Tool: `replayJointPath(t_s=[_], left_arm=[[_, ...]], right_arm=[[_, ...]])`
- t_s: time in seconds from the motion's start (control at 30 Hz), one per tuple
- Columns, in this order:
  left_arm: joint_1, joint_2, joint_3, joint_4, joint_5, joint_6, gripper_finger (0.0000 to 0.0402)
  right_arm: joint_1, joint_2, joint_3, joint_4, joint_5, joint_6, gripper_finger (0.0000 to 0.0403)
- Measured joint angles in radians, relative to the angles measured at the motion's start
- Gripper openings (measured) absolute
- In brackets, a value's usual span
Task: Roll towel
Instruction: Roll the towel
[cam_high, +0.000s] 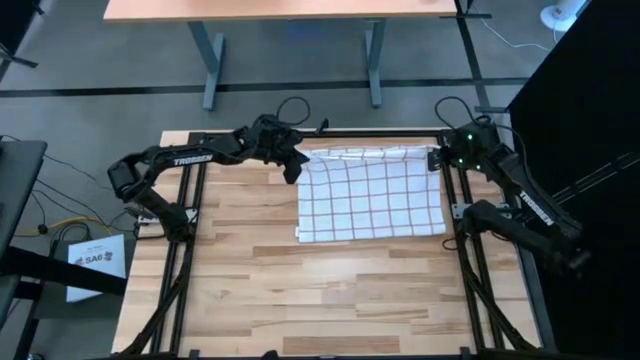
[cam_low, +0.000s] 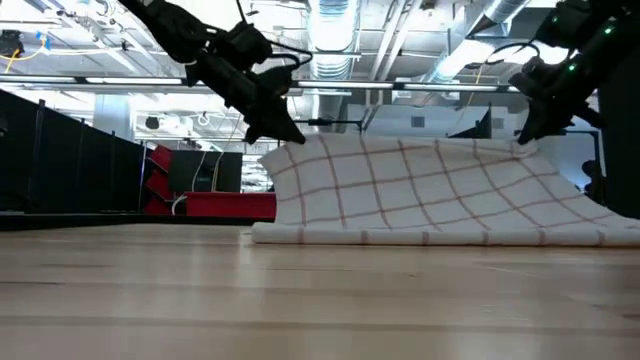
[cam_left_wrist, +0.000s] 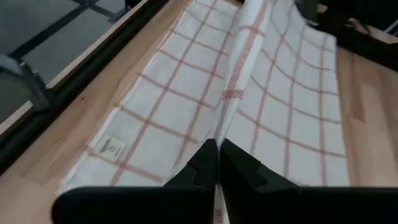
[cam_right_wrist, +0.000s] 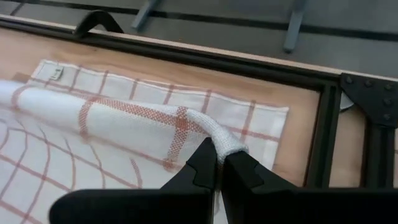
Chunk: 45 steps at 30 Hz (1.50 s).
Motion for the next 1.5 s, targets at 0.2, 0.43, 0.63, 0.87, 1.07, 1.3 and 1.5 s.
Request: replayJointPath(t_s=[0.2,0.43,0.63,0.87,1.07,1.3,1.5], left_arm=[[0.033,0.009,0.0,0.001,-0.007,0.027,0.0],[0.053,0.009,0.0,-0.007,-0.031,0.063,0.0018],[0.052,0.009,0.0,-0.003,-0.031,0.067,0.0085],[0.047,0.006,0.014,-0.008,-0.027,0.031,0.0139],[-0.021,0.001,0.043,-0.123,-0.018,0.065,0.0138],[-0.1,0.008,0.043,-0.15,-0.05,0.115,0.0134],[-0.1,0.005,0.043,-0.158,-0.058,0.113,0.0134]], right_arm=[[-0.077,0.072,0.0,0.015,-0.066,-0.035,0.0],[-0.082,0.077,0.0,0.014,-0.057,-0.035,0.002],[-0.09,0.076,0.0,0.018,-0.042,-0.043,0.0093],[-0.108,0.036,0.0,0.039,-0.048,-0.061,0.0153],[-0.063,-0.042,0.0,0.03,-0.18,-0.11,0.0157],[0.157,0.083,0.0,0.048,-0.345,-0.212,0.0148],[0.368,0.285,0.022,0.104,-0.228,-0.288,0.0148]])
